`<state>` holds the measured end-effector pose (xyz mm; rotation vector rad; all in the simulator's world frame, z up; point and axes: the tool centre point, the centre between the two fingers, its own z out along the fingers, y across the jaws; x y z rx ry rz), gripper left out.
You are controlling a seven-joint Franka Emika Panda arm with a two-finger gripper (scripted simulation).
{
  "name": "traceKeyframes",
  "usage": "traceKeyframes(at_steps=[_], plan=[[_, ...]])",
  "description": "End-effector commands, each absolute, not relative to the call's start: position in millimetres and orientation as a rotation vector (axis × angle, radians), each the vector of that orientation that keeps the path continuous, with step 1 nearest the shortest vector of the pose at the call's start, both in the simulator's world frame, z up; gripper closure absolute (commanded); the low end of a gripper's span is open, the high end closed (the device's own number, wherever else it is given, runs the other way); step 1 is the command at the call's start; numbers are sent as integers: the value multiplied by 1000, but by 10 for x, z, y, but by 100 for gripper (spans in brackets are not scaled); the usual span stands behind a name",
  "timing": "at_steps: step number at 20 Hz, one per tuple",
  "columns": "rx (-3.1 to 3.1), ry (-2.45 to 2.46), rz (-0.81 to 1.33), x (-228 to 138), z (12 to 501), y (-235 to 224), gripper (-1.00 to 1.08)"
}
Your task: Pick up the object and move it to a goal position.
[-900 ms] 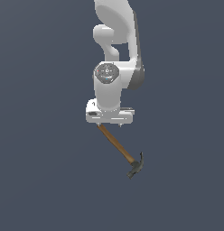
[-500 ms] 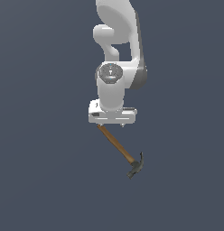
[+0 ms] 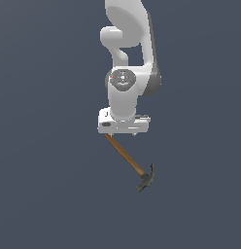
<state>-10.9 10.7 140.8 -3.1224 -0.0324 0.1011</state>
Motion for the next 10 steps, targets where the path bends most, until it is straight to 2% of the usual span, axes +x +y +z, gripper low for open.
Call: traceKeyframes(at_steps=[1,10], plan=[[-3123,-47,100,-102,1395,114,-92],[-3121,-247,76,3,1218,192,-92]])
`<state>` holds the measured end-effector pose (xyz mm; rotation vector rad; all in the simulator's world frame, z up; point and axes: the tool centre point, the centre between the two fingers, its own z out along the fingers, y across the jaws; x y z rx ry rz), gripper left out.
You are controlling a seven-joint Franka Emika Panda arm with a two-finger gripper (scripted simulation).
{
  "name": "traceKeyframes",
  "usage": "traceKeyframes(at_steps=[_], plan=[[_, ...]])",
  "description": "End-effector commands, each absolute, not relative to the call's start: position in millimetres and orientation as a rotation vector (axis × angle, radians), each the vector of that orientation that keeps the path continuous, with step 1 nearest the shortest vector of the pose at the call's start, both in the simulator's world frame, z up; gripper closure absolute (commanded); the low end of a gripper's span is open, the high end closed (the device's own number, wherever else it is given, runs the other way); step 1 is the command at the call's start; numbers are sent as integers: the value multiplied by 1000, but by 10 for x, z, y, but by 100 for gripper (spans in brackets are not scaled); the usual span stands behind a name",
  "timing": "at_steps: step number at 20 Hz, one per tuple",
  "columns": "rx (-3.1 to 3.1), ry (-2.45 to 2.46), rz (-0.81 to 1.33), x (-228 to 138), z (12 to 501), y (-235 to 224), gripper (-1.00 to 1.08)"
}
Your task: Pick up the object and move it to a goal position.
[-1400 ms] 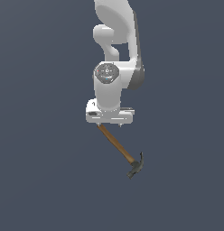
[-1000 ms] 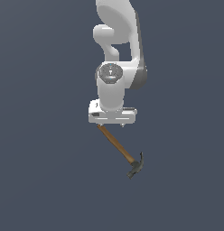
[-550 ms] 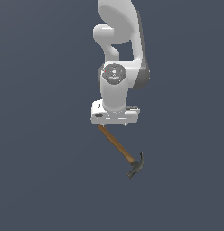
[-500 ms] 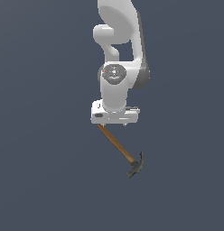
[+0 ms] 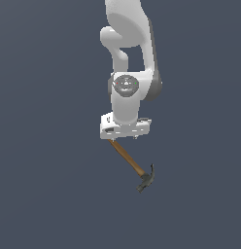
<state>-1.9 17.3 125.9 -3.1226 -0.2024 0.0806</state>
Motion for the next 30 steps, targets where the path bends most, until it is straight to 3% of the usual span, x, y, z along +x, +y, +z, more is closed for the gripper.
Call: traceKeyframes(at_steps=[1,15,30], plan=[[-3119,-283,72,20,1186,207,-92],[-3044,-776,9,239,730,440,-92],[-3028,-836,1,255,484,474,-92]])
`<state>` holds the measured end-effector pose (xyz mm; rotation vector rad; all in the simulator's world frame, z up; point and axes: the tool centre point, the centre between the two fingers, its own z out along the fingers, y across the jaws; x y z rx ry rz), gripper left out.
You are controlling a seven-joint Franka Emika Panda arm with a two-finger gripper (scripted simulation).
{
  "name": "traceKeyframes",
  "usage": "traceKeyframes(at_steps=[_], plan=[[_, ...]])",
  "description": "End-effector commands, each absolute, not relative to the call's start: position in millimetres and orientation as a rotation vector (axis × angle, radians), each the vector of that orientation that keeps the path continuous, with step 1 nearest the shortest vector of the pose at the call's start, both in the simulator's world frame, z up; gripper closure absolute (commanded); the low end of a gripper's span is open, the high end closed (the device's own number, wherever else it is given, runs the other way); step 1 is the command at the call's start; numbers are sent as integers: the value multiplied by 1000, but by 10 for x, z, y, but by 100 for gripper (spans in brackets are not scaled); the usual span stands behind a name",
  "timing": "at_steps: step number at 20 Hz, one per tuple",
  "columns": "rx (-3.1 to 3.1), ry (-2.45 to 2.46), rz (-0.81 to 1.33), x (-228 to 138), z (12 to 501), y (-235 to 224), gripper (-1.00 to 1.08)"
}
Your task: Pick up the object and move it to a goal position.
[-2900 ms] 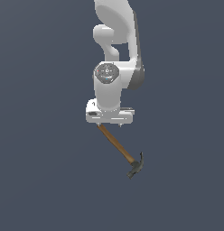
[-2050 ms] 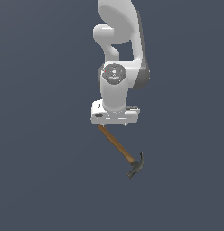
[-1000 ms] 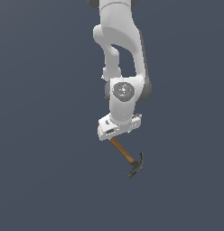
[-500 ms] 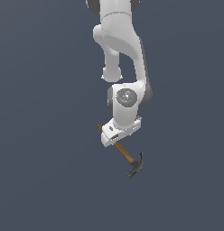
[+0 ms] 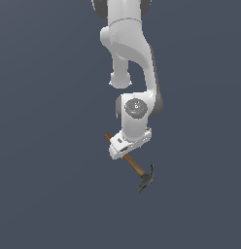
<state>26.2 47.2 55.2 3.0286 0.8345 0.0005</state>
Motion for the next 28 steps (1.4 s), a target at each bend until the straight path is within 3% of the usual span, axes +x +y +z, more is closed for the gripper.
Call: traceKeyframes(at_steps=[1,10,11,28], plan=[[3028,837,-1,253,428,474,-92],[3027,841,0,263,167,476,-92],[3027,841,0,263,167,476,108],[3026,834,5,230,277,384,108]])
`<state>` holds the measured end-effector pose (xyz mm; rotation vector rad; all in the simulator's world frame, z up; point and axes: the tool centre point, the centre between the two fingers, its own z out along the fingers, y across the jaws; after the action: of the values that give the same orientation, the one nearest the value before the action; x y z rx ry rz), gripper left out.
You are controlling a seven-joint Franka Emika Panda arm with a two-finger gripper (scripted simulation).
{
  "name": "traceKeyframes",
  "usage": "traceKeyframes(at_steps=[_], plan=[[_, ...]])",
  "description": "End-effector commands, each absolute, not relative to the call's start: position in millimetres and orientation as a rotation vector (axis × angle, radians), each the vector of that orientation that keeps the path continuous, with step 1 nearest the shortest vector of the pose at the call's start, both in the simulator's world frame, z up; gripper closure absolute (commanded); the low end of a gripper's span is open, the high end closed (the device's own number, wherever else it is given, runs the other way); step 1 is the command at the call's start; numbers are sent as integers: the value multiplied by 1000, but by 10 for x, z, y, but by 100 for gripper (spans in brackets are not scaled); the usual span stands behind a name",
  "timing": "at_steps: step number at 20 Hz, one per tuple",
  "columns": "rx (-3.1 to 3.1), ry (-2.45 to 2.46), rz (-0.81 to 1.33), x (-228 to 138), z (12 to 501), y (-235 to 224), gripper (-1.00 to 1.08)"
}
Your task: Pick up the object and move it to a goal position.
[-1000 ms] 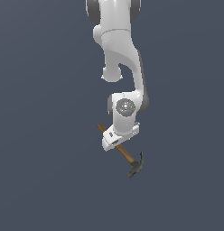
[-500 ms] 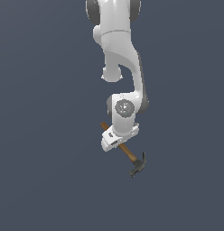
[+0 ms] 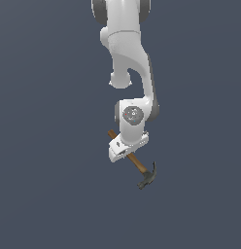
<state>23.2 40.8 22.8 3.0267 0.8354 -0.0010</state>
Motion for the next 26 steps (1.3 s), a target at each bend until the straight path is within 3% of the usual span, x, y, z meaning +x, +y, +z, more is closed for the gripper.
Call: traceKeyframes(at_steps=[1,11,26], plan=[[3026,834,5,215,305,367,108],[3025,834,4,-49,799,63,108],[3027,838,3,-680,2024,-675,108]])
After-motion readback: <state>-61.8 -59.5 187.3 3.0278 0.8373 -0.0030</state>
